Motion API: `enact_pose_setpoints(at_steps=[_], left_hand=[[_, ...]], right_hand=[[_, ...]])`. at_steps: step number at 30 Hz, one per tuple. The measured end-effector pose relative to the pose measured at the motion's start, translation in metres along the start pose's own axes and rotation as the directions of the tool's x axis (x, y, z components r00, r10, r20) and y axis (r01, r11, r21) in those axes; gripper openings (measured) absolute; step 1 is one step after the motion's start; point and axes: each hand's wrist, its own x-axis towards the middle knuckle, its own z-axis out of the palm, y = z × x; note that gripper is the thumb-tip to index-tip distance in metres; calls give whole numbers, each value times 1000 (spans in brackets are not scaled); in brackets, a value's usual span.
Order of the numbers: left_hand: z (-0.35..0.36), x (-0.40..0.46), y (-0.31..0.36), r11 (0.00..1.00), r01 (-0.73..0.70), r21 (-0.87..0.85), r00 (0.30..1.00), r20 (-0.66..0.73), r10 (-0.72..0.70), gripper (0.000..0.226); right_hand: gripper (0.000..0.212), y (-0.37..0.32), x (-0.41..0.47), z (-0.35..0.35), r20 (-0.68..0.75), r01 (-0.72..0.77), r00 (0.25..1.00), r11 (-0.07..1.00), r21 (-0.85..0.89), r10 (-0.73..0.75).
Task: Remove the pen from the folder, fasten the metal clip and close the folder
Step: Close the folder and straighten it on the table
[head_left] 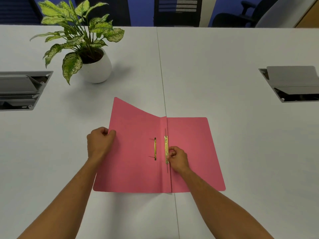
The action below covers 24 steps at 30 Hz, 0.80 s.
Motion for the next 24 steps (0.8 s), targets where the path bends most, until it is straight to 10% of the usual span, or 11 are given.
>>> enact_pose_setpoints(at_steps=[9,14,20,24], left_hand=[[-18,-11,42,912,-33,-410,945,285,162,43],[23,-31,44,912,28,-408,872,457,177,54],[75,-56,19,989,-89,-118,744,652,145,58],[97,-64,-1,988,-81,133,748,664,-28,61]], right_hand=[[37,-24,-6,34,317,66,945,997,46,-78],[55,-38,-8,14,241,-9,968,957,289,-63],[83,-65,-17,-72,273,-154,957,634,758,-94],[65,-61,-24,-112,258,-108,955,641,760,-145]])
